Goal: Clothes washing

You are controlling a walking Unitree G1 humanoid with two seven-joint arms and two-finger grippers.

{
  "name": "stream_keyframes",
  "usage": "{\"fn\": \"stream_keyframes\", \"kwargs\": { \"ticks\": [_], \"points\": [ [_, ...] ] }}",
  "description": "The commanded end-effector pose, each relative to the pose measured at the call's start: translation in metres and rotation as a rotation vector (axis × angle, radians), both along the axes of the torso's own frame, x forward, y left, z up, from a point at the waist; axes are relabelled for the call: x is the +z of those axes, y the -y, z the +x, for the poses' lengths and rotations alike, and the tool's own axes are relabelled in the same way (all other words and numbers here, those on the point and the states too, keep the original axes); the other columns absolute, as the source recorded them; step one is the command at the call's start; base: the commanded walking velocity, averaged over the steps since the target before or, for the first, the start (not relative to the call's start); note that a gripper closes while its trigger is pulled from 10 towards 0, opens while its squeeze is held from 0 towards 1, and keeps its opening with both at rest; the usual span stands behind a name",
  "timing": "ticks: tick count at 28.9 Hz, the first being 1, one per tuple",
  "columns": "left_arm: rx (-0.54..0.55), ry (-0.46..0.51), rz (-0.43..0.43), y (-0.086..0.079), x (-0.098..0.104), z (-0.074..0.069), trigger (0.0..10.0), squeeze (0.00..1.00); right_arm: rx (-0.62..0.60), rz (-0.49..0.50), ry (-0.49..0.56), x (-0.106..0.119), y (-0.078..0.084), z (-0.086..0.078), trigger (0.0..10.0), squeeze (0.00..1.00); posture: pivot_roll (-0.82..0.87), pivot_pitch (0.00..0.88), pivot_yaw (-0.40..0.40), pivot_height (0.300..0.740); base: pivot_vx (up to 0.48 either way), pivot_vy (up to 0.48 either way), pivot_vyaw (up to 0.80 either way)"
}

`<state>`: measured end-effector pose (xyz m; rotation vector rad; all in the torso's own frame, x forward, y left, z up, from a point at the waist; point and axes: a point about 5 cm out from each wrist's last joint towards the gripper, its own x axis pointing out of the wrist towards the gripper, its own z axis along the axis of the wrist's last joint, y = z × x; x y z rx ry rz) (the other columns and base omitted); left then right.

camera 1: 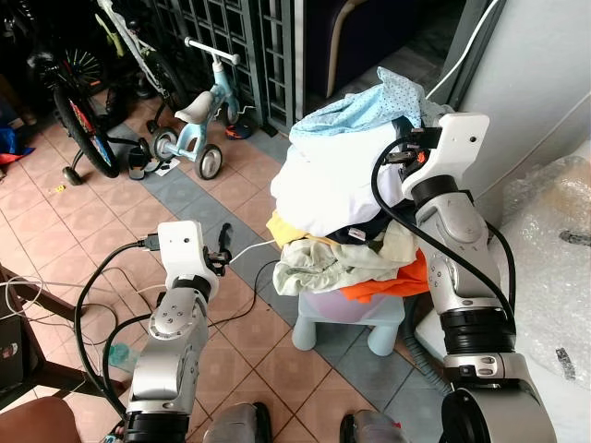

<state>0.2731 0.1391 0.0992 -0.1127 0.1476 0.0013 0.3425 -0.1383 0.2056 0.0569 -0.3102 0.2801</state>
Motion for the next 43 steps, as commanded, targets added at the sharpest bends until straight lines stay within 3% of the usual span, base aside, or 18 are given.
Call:
{"fn": "stream_keyframes", "kwargs": {
  "ticks": [1, 3, 4, 5, 6, 7, 11, 13, 19, 20, 28, 38, 39, 40, 43],
  "points": [
    [0.011, -0.014, 0.009, -0.002, -0.003, 0.000, 10.0, 0.00, 0.093, -0.025, 0.028, 0.006, -0.013, -0.005, 0.0, 0.00, -0.03, 0.090, 0.053, 0.740, 0.000, 0.000, 0.00],
    [0.011, -0.017, 0.009, -0.002, -0.003, 0.000, 10.0, 0.00, 0.163, -0.102, -0.056, -0.014, -0.022, -0.011, 0.0, 0.00, -0.03, 0.090, 0.052, 0.740, 0.000, 0.000, 0.00],
    [0.010, -0.018, 0.009, -0.002, -0.003, 0.000, 10.0, 0.00, 0.183, -0.164, -0.121, -0.029, -0.025, -0.013, 0.7, 0.00, -0.03, 0.090, 0.052, 0.740, 0.000, 0.000, 0.00],
    [0.010, -0.018, 0.009, -0.002, -0.003, 0.000, 10.0, 0.00, 0.183, -0.164, -0.121, -0.029, -0.025, -0.013, 0.7, 0.00, -0.03, 0.090, 0.052, 0.740, 0.000, 0.000, 0.00],
    [0.009, -0.018, 0.009, -0.002, -0.003, 0.000, 10.0, 0.00, 0.182, -0.189, -0.141, -0.034, -0.026, -0.014, 3.8, 0.00, -0.03, 0.090, 0.052, 0.740, 0.000, 0.000, 0.00],
    [0.009, -0.019, 0.009, -0.002, -0.003, 0.000, 10.0, 0.00, 0.175, -0.211, -0.152, -0.039, -0.026, -0.015, 10.0, 1.00, -0.03, 0.090, 0.053, 0.740, 0.000, 0.000, 0.00],
    [0.003, -0.027, 0.016, -0.002, -0.005, 0.000, 10.0, 0.00, 0.226, -0.340, -0.227, -0.061, -0.027, -0.024, 10.0, 1.00, -0.03, 0.096, 0.057, 0.740, 0.000, 0.000, 0.00],
    [0.001, -0.031, 0.018, -0.002, -0.005, 0.000, 10.0, 0.00, 0.228, -0.348, -0.224, -0.060, -0.024, -0.024, 10.0, 1.00, -0.03, 0.097, 0.059, 0.740, 0.000, 0.000, 0.00],
    [-0.007, -0.035, 0.023, -0.003, -0.006, 0.000, 10.0, 0.00, 0.258, -0.499, -0.052, -0.032, -0.014, -0.019, 10.0, 1.00, -0.04, 0.102, 0.061, 0.740, 0.000, 0.000, 0.00],
    [-0.007, -0.036, 0.025, -0.003, -0.006, 0.000, 10.0, 0.00, 0.290, -0.497, 0.028, -0.015, -0.018, -0.017, 10.0, 0.00, -0.04, 0.101, 0.060, 0.740, 0.000, 0.000, 0.00],
    [-0.003, -0.036, 0.026, -0.003, -0.005, -0.002, 10.0, 0.00, 0.275, -0.457, 0.045, -0.011, -0.027, -0.014, 10.0, 0.00, -0.02, 0.100, 0.062, 0.740, 0.000, 0.000, 0.00],
    [-0.011, -0.045, 0.032, -0.002, -0.006, -0.001, 10.0, 0.00, 0.184, -0.630, -0.037, -0.044, -0.028, -0.015, 10.0, 0.00, -0.03, 0.100, 0.067, 0.740, 0.000, 0.000, 0.00],
    [-0.012, -0.044, 0.032, -0.002, -0.006, -0.001, 10.0, 0.00, 0.172, -0.650, -0.029, -0.044, -0.028, -0.015, 5.6, 0.00, -0.03, 0.099, 0.068, 0.740, 0.000, 0.000, 0.00],
    [-0.013, -0.044, 0.032, -0.002, -0.006, -0.001, 10.0, 0.00, 0.157, -0.665, -0.020, -0.045, -0.027, -0.016, 0.0, 0.00, -0.03, 0.098, 0.068, 0.740, 0.000, 0.000, 0.00],
    [-0.015, -0.046, 0.033, -0.002, -0.006, -0.001, 10.0, 0.00, 0.112, -0.667, -0.018, -0.045, -0.024, -0.015, 0.0, 0.00, -0.03, 0.094, 0.068, 0.740, 0.000, 0.000, 0.00]
  ]
}}
